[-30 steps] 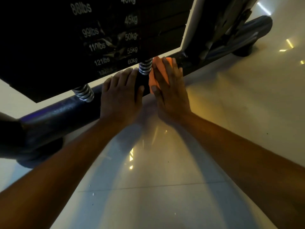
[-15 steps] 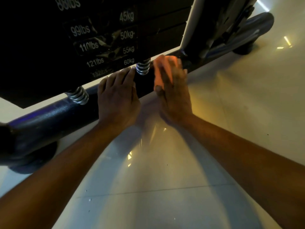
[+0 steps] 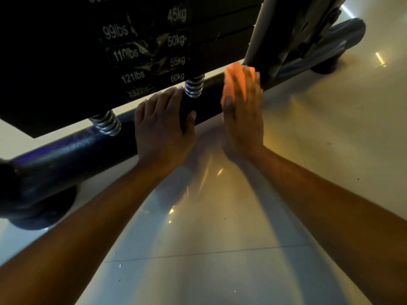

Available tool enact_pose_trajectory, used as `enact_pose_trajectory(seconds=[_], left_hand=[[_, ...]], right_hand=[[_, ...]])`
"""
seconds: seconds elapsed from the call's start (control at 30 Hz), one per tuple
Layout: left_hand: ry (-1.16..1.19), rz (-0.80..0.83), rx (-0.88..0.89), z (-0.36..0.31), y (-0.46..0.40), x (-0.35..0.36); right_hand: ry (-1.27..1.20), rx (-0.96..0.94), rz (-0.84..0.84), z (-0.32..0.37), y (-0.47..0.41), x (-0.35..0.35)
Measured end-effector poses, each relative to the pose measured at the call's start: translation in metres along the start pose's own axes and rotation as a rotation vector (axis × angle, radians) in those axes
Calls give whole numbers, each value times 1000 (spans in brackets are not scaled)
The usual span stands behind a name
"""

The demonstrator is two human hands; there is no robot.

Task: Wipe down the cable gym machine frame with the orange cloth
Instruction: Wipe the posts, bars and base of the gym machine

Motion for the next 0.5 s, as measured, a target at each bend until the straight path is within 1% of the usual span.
enact_pose_trajectory(seconds=[0.03,0.07,0.1,0.2,0.23,0.27,0.3,0.37,0.4,0.43,0.47,0.5], left_hand=[[-10,-9,1,-1,0,0],[-18,-19,7,-2,0,1],[-26,-27,14,-3,1,1],[-58,-49,33,-6,7,4],[-72,-57,36,-6,10,5],[-83,-68,33,-7,14,5],[-91,-82,28,-9,16,6],[-106,-91,23,-11,19,7],[-114,-90,23,-11,20,7],[-122,-93,24,-11,22,8],[-128,-100,26,-12,23,9],[-133,-104,29,-11,24,9]], right_hand=[[-28,40,-18,5,-4,-2],[-43,29,-12,14,-4,-2],[-45,-30,20,24,2,-1],[14,-355,147,29,12,-2],[45,-417,158,20,5,-6],[78,-422,153,8,-5,-9],[104,-373,133,-4,-16,-12],[116,-189,86,-12,-24,-15],[92,-117,69,-4,-20,-15],[53,-90,69,9,-13,-13],[14,-115,94,21,-5,-11],[-1,-190,136,31,4,-10]])
Point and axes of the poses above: each hand's wrist, its own y-axis away from the middle knuckle, its own x-axis out of the palm, z = x × y, the point moved 4 cm from there along -y, towards the middle knuckle, and after that the axes turned 6 degrees about -z, right-handed, at the moved point
